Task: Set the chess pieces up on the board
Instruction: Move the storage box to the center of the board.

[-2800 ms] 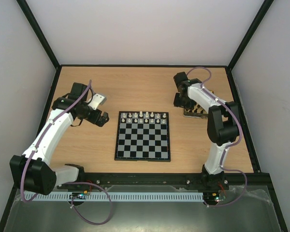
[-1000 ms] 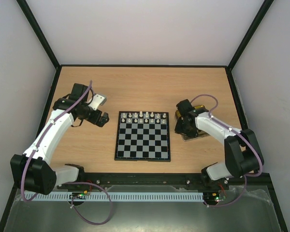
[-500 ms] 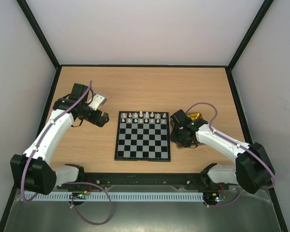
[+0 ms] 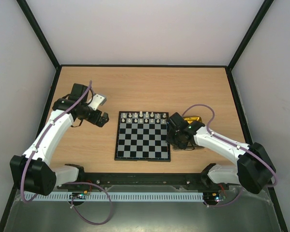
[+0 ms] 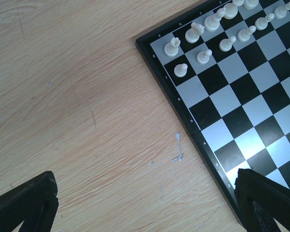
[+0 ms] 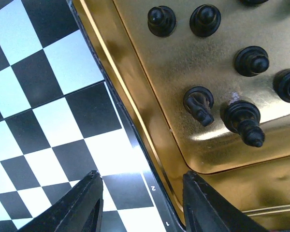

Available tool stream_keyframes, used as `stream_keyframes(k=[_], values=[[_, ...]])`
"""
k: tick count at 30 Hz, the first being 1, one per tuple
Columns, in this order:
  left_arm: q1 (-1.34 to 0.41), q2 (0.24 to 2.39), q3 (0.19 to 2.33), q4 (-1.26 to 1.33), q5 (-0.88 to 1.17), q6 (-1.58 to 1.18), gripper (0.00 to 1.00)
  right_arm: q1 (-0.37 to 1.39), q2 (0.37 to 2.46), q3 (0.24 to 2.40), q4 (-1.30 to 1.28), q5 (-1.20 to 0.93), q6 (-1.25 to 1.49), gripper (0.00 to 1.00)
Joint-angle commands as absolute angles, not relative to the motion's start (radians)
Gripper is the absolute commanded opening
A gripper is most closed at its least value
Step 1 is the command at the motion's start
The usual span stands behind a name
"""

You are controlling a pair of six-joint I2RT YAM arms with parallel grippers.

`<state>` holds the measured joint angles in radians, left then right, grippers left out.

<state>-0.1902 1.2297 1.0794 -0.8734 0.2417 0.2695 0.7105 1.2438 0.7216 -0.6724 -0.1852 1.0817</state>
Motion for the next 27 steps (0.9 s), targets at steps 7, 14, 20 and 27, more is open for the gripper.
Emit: stream_keyframes(k=[7, 14, 20, 27], values=[[-0.184, 1.203, 1.087, -0.889, 0.236, 0.272, 0.99, 0.728, 1.300, 0.766, -0.644, -0.171, 1.090, 0.44], [-0.184, 1.202, 1.090, -0.891, 0.236, 0.270, 0.99, 0.733, 1.322, 0.832, -0.691, -0.124, 1.062, 0.44], [-0.184, 1.204, 1.090, -0.890, 0.235, 0.270, 0.99, 0.733, 1.294, 0.892, -0.803, -0.070, 1.029, 0.44], [-0.184, 1.206, 1.086, -0.886, 0.236, 0.269, 0.99, 0.732, 1.283, 0.962, -0.868, -0.043, 0.976, 0.44]])
